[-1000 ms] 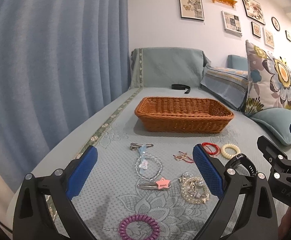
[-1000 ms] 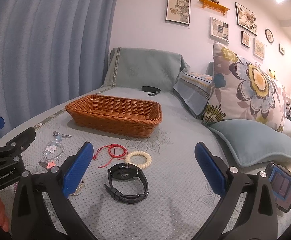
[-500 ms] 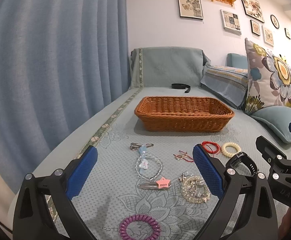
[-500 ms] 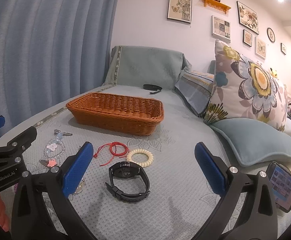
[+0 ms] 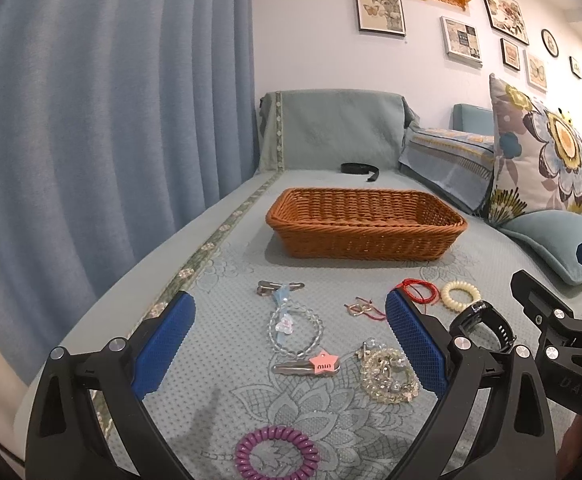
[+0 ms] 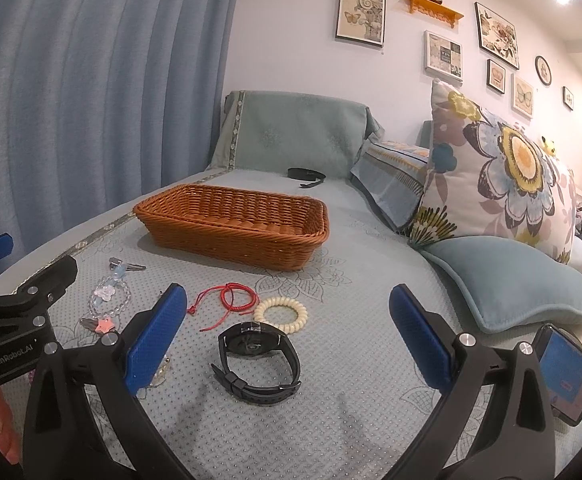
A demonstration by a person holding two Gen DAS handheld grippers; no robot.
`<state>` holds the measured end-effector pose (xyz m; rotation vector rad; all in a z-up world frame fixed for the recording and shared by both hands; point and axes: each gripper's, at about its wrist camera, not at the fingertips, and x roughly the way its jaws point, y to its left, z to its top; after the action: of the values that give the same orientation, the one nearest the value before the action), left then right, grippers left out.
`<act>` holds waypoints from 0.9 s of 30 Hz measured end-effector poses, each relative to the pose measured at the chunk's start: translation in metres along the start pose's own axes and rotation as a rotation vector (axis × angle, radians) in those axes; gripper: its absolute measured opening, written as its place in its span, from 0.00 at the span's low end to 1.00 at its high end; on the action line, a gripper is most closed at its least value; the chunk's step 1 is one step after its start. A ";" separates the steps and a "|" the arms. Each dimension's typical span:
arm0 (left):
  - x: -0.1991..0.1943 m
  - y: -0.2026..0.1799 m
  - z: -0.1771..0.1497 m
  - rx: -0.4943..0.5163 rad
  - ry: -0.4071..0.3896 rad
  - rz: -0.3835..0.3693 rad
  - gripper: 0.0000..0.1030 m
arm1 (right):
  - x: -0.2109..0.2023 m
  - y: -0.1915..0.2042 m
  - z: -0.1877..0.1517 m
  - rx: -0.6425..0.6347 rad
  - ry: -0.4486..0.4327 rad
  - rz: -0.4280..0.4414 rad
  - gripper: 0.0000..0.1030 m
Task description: Organize jewelry
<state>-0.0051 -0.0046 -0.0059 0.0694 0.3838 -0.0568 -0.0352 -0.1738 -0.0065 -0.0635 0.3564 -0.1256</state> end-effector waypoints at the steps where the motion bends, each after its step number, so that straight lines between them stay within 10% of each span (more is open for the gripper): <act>1: 0.000 0.000 0.000 0.001 0.000 0.000 0.91 | 0.000 0.000 0.000 0.000 0.000 -0.001 0.94; 15: 0.000 0.001 0.002 0.012 0.015 -0.009 0.91 | 0.004 0.000 0.001 -0.009 0.025 -0.009 0.91; 19: -0.003 0.032 0.015 -0.020 0.089 -0.136 0.91 | 0.011 -0.008 0.005 -0.016 0.095 -0.020 0.85; 27: -0.001 0.085 0.010 -0.106 0.266 -0.146 0.83 | 0.024 -0.033 0.007 0.019 0.213 0.002 0.66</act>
<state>0.0035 0.0796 0.0082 -0.0564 0.6565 -0.1724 -0.0140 -0.2093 -0.0057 -0.0313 0.5682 -0.1339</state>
